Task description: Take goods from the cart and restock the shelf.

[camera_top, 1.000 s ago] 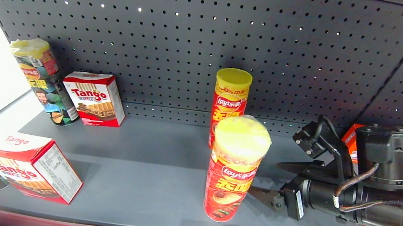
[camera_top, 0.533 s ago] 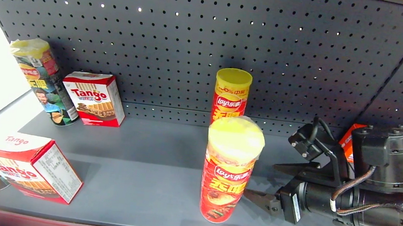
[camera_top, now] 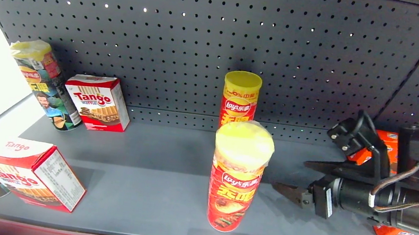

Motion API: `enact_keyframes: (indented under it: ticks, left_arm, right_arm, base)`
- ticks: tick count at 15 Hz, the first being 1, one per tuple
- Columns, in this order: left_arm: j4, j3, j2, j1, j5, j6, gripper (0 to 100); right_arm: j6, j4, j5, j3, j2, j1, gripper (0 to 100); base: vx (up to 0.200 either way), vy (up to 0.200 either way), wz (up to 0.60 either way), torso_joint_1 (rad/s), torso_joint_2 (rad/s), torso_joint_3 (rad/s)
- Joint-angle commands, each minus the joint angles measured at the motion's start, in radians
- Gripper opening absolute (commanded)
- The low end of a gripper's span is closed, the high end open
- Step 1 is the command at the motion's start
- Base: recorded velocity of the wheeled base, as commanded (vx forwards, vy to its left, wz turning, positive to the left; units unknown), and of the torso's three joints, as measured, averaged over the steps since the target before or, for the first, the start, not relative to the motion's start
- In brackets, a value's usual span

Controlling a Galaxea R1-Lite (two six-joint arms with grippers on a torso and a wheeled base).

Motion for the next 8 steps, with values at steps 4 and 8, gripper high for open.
enact_keyframes:
  ticks: [4,8]
  left_arm:
    - [-0.001,0.001,0.002,0.0,-0.001,0.003,100]
    - [0.0,0.0,0.002,0.0,-0.001,0.003,100]
  right_arm:
    - [-0.001,-0.008,0.002,-0.012,-0.034,-0.095,100]
    - [0.001,-0.009,-0.027,-0.133,0.08,-0.096,100]
  base:
    - [0.0,0.0,0.0,0.0,0.0,0.0]
    - [0.0,0.0,0.0,0.0,0.0,0.0]
